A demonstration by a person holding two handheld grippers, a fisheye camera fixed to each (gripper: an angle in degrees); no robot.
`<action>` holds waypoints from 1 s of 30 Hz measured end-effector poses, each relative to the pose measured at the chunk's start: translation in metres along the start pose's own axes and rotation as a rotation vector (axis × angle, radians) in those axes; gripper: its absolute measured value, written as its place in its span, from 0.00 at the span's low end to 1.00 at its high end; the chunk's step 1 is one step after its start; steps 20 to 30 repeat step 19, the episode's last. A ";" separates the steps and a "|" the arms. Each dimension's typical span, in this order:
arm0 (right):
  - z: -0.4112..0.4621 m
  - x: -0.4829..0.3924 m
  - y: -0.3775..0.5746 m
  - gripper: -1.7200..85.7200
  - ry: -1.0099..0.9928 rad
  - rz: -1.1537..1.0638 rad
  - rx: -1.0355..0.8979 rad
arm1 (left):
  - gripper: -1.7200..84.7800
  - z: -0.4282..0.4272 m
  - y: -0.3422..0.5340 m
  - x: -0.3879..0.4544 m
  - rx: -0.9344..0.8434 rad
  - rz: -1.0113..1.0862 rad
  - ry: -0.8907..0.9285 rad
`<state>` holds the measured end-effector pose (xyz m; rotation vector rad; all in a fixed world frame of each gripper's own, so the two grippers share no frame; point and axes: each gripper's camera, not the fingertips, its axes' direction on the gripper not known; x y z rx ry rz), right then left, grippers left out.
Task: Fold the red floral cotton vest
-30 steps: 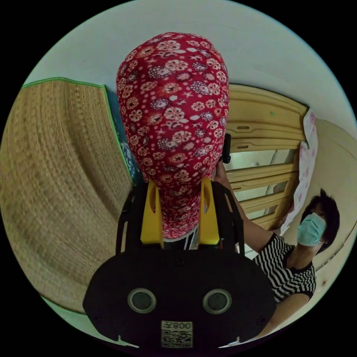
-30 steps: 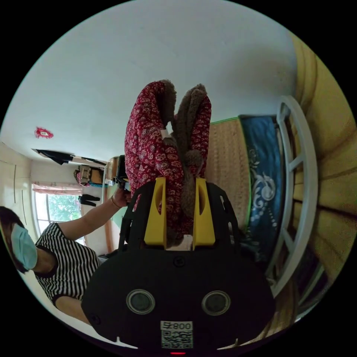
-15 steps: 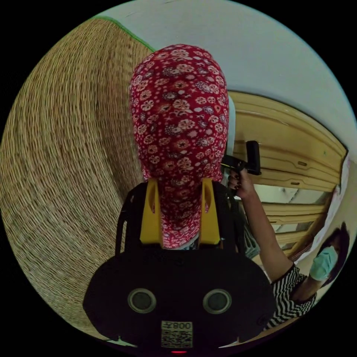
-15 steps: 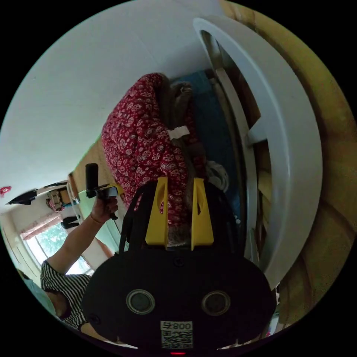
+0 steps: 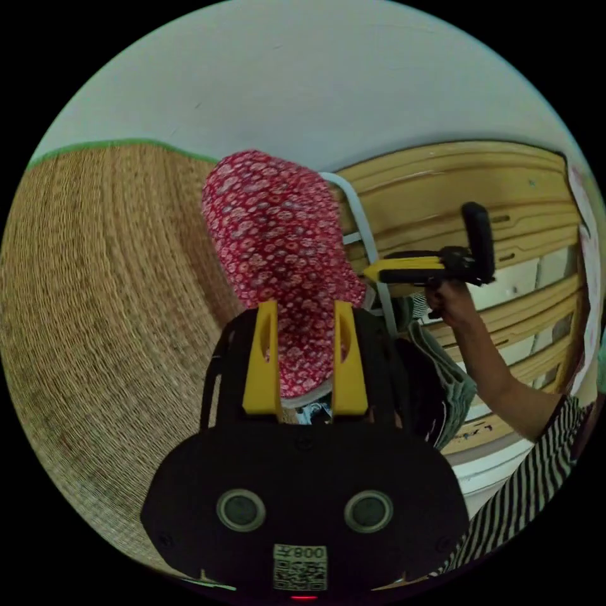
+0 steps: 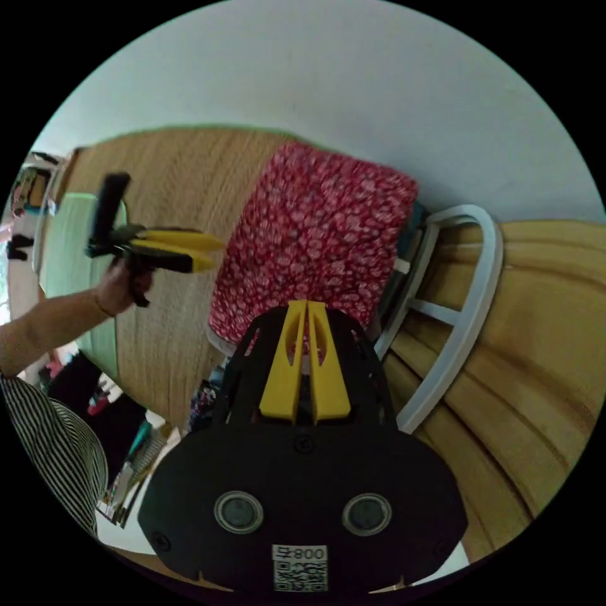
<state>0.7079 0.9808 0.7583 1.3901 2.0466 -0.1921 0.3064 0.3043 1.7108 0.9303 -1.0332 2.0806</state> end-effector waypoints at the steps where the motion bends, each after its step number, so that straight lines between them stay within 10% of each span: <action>1: 0.014 -0.007 -0.007 0.02 0.056 -0.014 -0.065 | 0.13 -0.003 -0.003 0.010 -0.011 0.047 0.000; 7: 0.049 0.005 -0.027 0.02 0.038 0.087 -0.210 | 0.07 0.044 -0.039 0.029 -0.314 0.228 -0.212; 19: -0.118 -0.030 0.011 0.02 -0.112 -0.016 0.134 | 0.02 -0.196 0.101 0.001 -0.270 0.240 -0.088; 30: -0.118 -0.030 0.011 0.02 -0.112 -0.016 0.134 | 0.02 -0.196 0.101 0.001 -0.270 0.240 -0.088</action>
